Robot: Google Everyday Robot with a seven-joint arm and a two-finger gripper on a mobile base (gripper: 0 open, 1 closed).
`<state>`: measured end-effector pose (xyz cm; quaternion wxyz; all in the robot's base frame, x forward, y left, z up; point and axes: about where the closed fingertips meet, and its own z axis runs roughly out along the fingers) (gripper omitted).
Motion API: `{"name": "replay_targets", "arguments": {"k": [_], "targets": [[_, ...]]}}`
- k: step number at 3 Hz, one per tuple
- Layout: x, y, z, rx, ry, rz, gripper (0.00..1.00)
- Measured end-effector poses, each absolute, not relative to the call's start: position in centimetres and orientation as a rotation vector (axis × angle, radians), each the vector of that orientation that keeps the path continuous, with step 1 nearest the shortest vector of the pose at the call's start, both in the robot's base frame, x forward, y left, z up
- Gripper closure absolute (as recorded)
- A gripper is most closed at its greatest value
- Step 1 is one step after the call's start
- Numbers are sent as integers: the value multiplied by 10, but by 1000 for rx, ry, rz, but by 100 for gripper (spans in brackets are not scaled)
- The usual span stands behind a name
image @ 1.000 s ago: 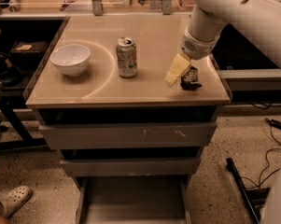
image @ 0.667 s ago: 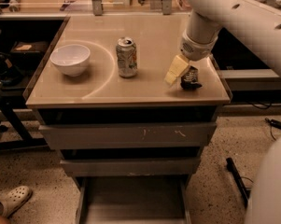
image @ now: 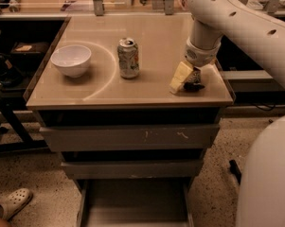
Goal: Place rxbar chocolate into bottom drawer
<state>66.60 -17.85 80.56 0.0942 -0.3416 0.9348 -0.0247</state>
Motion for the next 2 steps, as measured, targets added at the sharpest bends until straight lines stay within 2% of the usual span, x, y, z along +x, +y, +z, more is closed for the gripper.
{"name": "replay_targets", "arguments": {"k": [1,2], "targets": [[666,-179,805,-1013,2774,-73,18],[666,-179,805,-1013,2774,-73,41]]}}
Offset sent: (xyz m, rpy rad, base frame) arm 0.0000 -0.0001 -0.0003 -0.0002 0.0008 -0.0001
